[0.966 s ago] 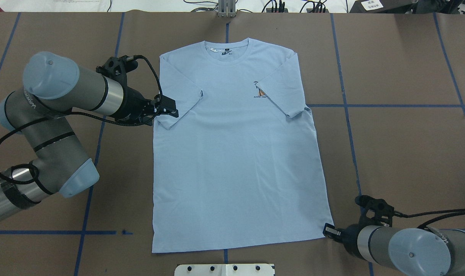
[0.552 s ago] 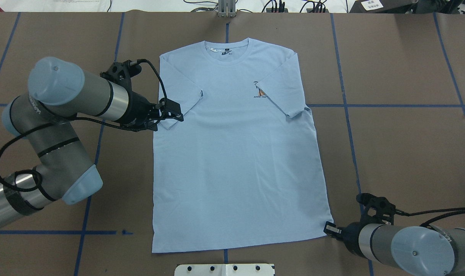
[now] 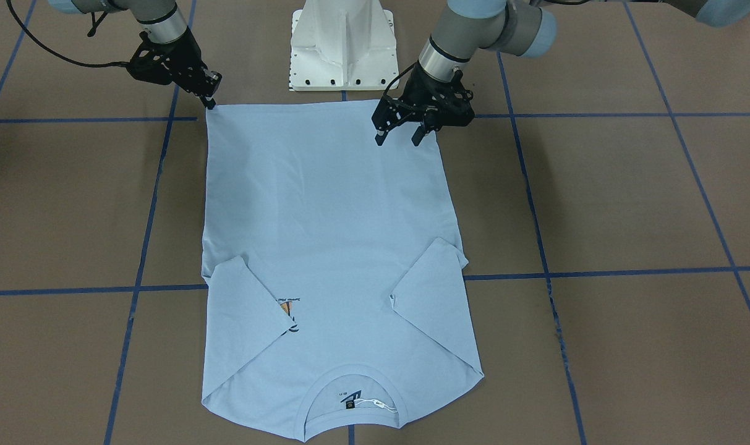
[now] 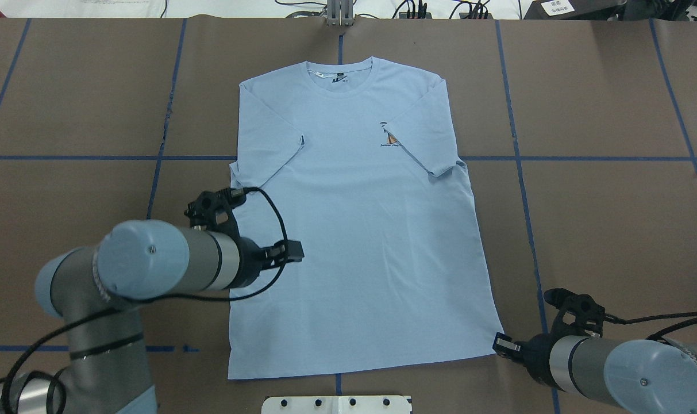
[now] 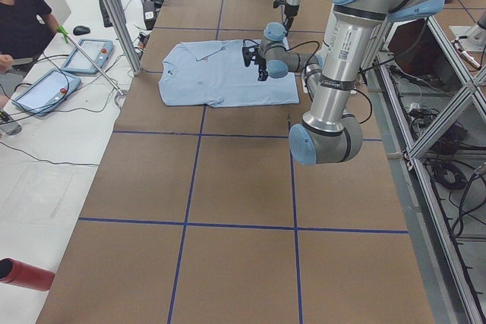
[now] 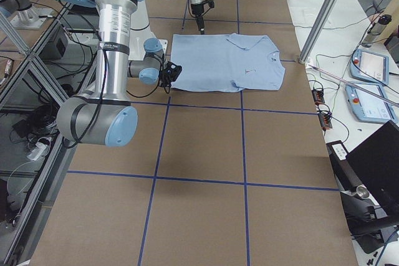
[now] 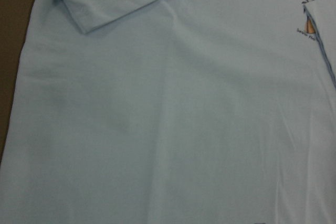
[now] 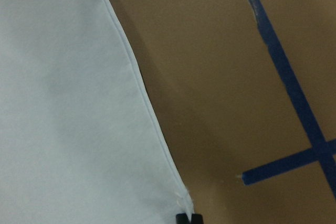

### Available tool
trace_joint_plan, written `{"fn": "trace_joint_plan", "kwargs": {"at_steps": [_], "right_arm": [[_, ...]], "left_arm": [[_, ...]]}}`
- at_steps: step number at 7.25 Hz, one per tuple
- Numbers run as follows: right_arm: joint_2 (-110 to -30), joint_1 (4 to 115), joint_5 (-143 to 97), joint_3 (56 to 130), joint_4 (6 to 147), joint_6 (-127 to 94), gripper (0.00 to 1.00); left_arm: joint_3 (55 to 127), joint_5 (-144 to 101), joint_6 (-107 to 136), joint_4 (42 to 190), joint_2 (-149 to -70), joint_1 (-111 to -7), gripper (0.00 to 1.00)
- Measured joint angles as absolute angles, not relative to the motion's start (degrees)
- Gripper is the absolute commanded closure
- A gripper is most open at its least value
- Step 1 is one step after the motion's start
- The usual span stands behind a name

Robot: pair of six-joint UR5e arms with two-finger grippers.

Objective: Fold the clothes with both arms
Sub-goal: 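Grasp both hem corners with the left and right grippers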

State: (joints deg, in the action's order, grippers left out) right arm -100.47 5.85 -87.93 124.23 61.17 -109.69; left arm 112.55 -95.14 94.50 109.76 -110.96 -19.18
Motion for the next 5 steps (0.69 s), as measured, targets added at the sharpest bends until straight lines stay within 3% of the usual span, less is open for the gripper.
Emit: {"fn": "trace_joint_plan", "kwargs": {"at_steps": [3, 5], "right_arm": [[-101.11, 3.15, -87.62, 125.65, 61.16, -109.71, 1.00], [-101.65, 2.20, -87.54, 126.28, 61.15, -109.76, 1.00]], "left_arm": [[117.20, -89.25, 99.94, 104.63, -104.92, -9.46, 0.16], [116.99, -89.00, 101.87, 103.19, -104.28, -6.29, 0.26]]}}
